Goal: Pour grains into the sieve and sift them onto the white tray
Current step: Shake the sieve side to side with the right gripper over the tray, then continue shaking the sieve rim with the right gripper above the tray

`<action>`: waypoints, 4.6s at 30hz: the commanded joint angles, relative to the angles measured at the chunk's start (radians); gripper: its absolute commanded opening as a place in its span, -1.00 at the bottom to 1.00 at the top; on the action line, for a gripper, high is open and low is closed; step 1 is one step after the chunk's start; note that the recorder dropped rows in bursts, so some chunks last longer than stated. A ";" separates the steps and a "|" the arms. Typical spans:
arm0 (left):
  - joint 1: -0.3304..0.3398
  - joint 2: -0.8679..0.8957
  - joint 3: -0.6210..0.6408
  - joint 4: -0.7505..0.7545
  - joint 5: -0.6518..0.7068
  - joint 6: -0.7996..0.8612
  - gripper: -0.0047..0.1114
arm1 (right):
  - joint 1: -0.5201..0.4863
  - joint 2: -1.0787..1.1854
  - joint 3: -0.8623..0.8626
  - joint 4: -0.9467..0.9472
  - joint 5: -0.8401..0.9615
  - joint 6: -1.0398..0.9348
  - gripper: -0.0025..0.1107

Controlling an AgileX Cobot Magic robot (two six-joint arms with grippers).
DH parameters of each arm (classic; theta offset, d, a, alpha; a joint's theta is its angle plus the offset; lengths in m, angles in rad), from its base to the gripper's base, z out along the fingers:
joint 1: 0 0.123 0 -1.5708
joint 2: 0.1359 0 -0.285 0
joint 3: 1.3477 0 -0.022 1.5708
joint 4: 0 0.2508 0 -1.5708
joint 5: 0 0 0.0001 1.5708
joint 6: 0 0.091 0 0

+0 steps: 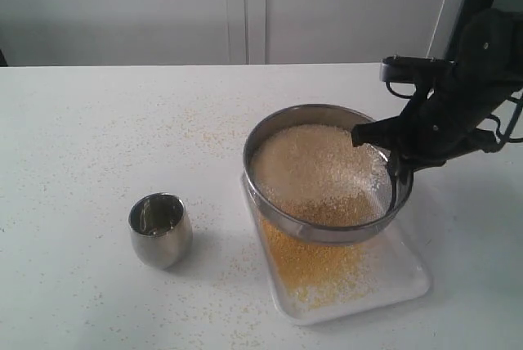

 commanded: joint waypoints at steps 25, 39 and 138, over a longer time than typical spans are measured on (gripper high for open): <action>-0.006 -0.005 0.003 -0.009 0.009 -0.001 -0.92 | -0.005 -0.010 -0.032 0.004 0.027 -0.026 -0.96; -0.006 -0.005 0.003 -0.009 0.009 -0.001 -0.92 | -0.005 0.000 -0.077 -0.012 0.194 -0.022 -0.96; -0.006 -0.005 0.003 -0.009 0.009 -0.001 -0.92 | -0.005 -0.011 0.042 0.083 -0.091 -0.029 -0.96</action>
